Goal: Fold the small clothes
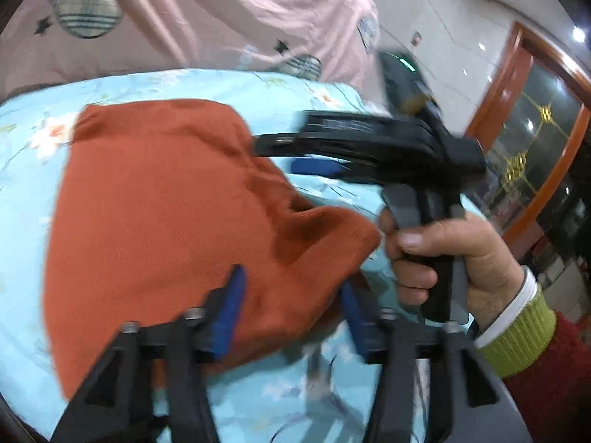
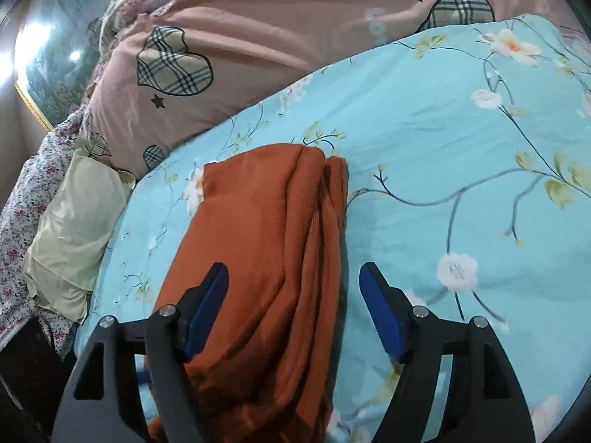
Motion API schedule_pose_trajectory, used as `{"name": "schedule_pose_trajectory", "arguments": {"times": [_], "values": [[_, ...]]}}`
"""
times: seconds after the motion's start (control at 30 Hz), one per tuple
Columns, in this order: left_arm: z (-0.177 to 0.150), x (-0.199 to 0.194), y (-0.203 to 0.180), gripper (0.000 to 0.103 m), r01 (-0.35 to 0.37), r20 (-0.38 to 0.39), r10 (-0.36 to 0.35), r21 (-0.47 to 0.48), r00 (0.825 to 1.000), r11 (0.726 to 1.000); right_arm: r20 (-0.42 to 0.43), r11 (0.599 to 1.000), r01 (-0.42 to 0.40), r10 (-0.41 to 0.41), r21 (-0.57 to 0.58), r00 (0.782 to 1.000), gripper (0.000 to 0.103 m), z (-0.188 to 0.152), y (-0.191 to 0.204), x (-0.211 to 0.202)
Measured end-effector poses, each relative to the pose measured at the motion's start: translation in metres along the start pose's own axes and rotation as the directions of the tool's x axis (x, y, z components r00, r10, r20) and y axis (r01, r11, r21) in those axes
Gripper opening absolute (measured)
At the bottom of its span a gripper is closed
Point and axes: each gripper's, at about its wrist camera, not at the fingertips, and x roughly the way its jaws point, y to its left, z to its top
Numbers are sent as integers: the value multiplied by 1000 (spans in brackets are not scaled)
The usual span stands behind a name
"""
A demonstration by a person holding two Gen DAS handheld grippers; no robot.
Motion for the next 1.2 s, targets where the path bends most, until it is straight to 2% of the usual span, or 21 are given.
{"name": "schedule_pose_trajectory", "arguments": {"times": [0.07,0.2,0.33,0.6,0.67,0.73,0.77,0.8,0.83,0.9,0.93,1.0,1.1,1.2], "values": [[-3,-19,16,65,-8,21,8,-36,1000,999,-32,1000,-14,15,21,999,74,-6,-3,1],[3,-43,57,73,-68,52,75,-114,996,991,-84,1000,-14,16,28,996,74,-12,-4,13],[9,-50,107,75,-117,38,128,-206,991,971,-107,998,-32,38,57,994,74,-9,-6,26],[8,-14,164,75,-62,-44,50,-334,998,941,-133,989,-72,89,132,987,74,8,-18,48],[4,0,173,75,-41,-67,17,-372,998,927,-154,984,-90,114,152,982,74,11,-22,57],[5,17,184,80,-5,-86,-33,-409,996,913,-175,983,-103,130,154,976,74,12,-20,64],[6,23,188,80,8,-86,-50,-426,995,905,-195,984,-113,138,134,971,72,13,-15,67],[7,27,190,80,19,-81,-60,-433,995,901,-208,986,-113,136,122,969,55,12,-12,69],[12,33,190,77,36,-76,-75,-422,994,906,-229,988,-106,130,115,965,38,10,-8,72],[14,39,185,56,41,-84,-81,-398,993,916,-231,988,-109,133,111,964,31,7,0,74],[16,40,184,50,49,-80,-87,-388,993,920,-220,993,-90,105,80,970,29,7,8,70],[20,28,180,30,66,-49,-91,-375,995,925,-198,994,-92,102,59,975,27,6,20,64],[20,-2,183,26,118,22,-120,-389,993,913,-192,987,-161,162,23,968,26,-2,50,64],[15,-48,178,25,56,69,-35,-340,997,939,-205,976,-215,203,-38,958,26,-11,84,78]]}}
